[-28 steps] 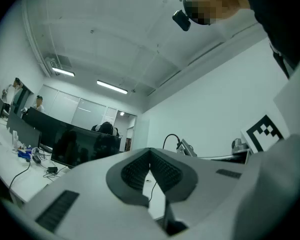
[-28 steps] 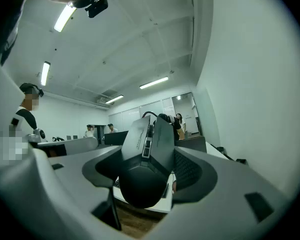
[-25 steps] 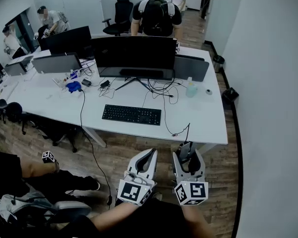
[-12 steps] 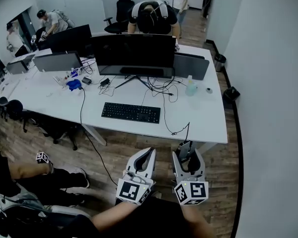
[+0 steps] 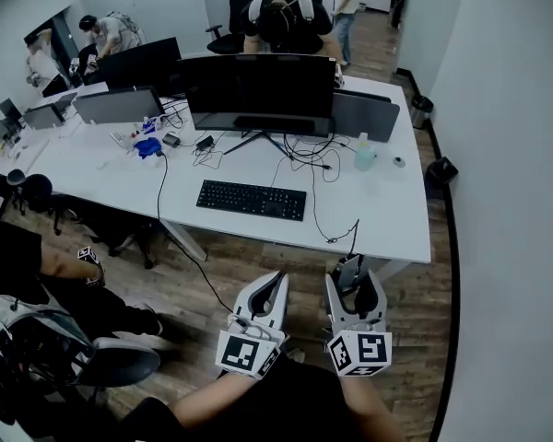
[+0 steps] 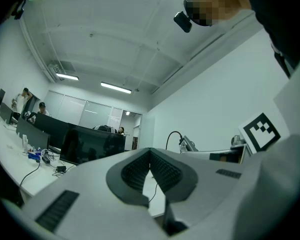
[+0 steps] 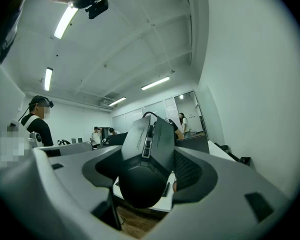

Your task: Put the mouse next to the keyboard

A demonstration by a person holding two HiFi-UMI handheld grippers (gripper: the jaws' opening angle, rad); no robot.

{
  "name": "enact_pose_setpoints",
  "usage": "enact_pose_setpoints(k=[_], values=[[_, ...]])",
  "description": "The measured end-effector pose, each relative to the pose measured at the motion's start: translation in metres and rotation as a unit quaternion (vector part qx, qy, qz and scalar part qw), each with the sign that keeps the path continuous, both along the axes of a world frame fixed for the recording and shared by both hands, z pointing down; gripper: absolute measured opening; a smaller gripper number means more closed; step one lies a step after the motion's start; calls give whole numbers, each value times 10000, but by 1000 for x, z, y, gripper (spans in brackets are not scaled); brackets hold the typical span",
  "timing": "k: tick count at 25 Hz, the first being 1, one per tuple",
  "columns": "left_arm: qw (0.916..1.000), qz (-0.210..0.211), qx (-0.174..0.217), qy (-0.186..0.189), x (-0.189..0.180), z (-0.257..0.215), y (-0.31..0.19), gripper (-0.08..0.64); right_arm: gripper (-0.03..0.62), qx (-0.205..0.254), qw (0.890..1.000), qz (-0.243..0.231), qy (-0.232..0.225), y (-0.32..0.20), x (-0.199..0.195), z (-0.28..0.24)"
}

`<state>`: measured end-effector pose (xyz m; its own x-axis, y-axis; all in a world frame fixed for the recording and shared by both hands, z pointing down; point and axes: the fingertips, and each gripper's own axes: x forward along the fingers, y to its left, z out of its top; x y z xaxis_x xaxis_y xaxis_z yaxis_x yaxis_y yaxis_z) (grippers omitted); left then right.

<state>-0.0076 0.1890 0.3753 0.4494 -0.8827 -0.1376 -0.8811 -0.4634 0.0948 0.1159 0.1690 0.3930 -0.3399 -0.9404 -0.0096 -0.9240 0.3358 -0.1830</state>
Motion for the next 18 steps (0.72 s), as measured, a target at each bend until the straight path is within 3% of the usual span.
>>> enact_pose_setpoints(k=[18], values=[[9999, 91, -109, -31, 17, 8, -24, 11, 319, -167, 9998, 87, 44, -18, 18, 12]])
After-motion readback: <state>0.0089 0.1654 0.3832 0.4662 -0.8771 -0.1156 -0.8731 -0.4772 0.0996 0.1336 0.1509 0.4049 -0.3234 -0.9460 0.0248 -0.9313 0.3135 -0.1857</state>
